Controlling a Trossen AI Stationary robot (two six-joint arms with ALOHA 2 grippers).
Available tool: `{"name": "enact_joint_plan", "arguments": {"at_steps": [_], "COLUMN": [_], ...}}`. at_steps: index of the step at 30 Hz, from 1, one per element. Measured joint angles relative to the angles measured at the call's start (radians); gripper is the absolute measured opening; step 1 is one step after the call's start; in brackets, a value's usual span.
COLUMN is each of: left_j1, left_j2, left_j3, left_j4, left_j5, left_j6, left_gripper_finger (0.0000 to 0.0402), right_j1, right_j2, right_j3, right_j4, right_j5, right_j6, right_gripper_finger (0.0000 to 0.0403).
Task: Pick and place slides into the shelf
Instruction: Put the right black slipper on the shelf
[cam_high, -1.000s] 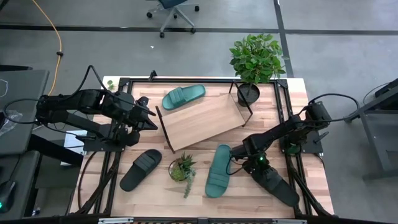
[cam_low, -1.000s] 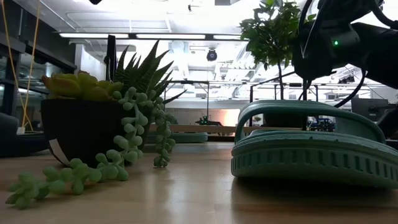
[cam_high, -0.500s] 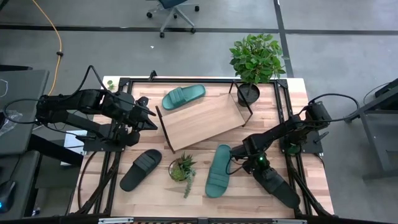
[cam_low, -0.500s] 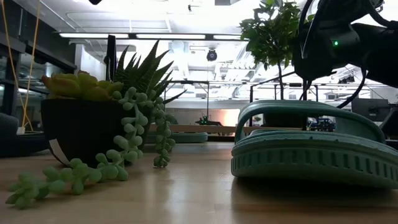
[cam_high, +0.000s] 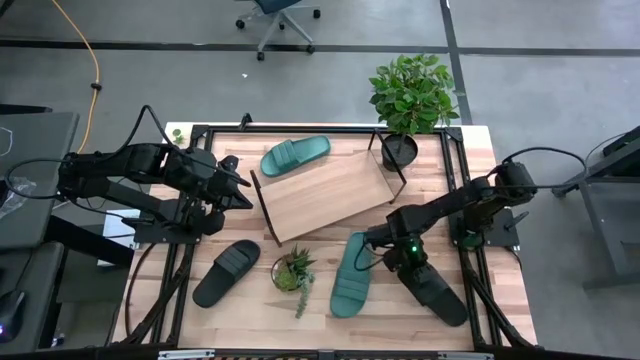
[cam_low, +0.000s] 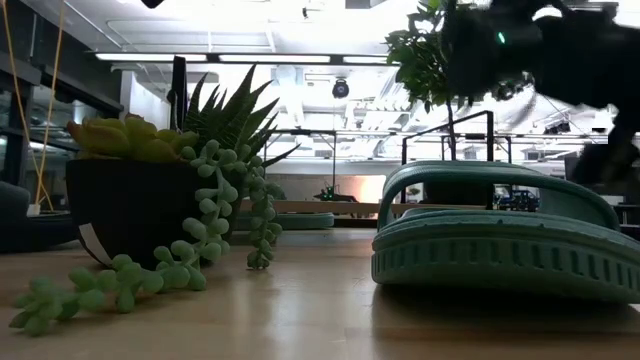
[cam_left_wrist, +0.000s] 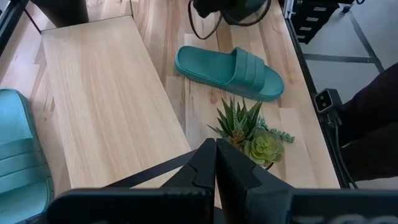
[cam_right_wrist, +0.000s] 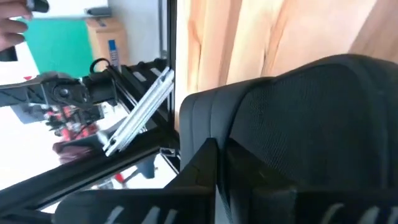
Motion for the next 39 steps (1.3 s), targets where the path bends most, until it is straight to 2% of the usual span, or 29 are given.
{"name": "enact_joint_plan", "arguments": {"at_steps": [14,20,30,39], "left_j1": [0.0,0.0,0.0,0.0], "left_j2": [0.0,0.0,0.0,0.0], "left_j3": [0.0,0.0,0.0,0.0], "left_j4": [0.0,-0.001,-0.001,-0.001], "left_j5": [0.0,0.0,0.0,-0.031], "left_j6": [-0.003,-0.003,-0.004,-0.004], "left_gripper_finger": [0.0001,0.0001,0.0001,0.0001], "right_j1": [-0.09,-0.154,-0.279,-0.386], "right_j2": [-0.067,-0.067,-0.066,-0.035], "right_j3": [0.237,0.321,0.528,0.7], "right_j4": [-0.2,-0.243,-0.359,-0.365], "right_j5": [0.163,0.198,0.198,0.283], "right_j6": [-0.085,-0.105,-0.143,-0.213], "right_gripper_finger": [0.0,0.0,0.0,0.0]}}
